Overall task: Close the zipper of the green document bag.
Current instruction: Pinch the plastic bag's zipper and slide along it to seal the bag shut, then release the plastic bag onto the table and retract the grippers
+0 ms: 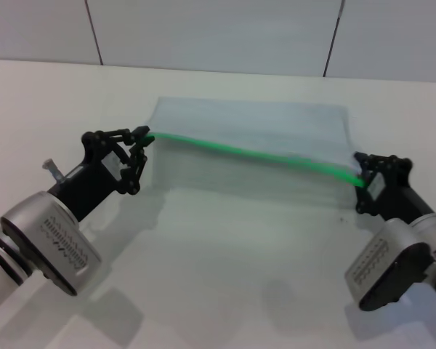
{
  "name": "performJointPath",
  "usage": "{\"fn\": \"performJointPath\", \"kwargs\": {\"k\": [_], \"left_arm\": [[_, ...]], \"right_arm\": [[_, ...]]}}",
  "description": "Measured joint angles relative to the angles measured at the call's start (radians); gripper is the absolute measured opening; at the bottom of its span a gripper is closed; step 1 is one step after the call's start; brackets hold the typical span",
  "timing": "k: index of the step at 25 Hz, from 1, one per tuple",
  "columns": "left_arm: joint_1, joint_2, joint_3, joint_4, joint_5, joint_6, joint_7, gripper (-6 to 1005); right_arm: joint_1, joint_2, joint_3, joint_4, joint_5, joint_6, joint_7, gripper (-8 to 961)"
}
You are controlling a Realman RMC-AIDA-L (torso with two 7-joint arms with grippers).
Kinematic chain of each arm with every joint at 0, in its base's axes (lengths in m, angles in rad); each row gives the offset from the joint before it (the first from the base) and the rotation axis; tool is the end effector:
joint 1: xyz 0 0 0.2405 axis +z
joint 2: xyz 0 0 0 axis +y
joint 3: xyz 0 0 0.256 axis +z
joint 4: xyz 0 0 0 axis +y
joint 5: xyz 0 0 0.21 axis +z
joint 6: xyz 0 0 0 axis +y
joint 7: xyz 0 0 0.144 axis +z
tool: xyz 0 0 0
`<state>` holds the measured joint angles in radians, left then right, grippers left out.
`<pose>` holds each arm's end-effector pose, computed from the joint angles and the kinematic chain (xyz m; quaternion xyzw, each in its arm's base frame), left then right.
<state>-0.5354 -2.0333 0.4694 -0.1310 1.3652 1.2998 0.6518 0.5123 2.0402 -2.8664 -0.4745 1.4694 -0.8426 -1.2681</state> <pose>-0.3037 0.3187 -0.0438 -0.8040 0.2136 -0.0721 0.5503 0.2910 0.3283 -0.0984 -0.8167 -0.1685 -0.0952 0.5436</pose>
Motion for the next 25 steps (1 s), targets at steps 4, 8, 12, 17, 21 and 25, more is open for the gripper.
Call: {"fn": "performJointPath", "kwargs": {"k": [4, 8, 12, 17, 21, 25], "left_arm": [[-0.002, 0.001, -0.001, 0.001, -0.016, 0.003, -0.003, 75], [-0.023, -0.005, 0.0, -0.01, -0.034, 0.022, -0.013, 98], [-0.053, -0.007, 0.0, -0.036, -0.036, 0.03, -0.027, 143], [-0.07, -0.008, 0.0, -0.049, -0.036, 0.073, -0.135, 200], [-0.071, -0.003, 0.0, -0.043, -0.036, 0.141, -0.28, 370], [-0.06, 0.001, -0.019, -0.024, -0.053, 0.198, -0.459, 549]], "right_arm": [[-0.007, 0.001, 0.0, 0.011, 0.024, -0.024, 0.001, 37], [-0.009, 0.004, 0.007, 0.015, 0.087, -0.075, 0.014, 32], [-0.004, 0.006, 0.011, 0.013, 0.206, -0.172, 0.028, 9], [-0.002, 0.006, 0.004, 0.002, 0.249, -0.29, 0.097, 89], [-0.01, 0.006, -0.002, -0.018, 0.25, -0.382, 0.261, 229], [-0.019, 0.005, -0.008, -0.023, 0.239, -0.468, 0.538, 417]]}}
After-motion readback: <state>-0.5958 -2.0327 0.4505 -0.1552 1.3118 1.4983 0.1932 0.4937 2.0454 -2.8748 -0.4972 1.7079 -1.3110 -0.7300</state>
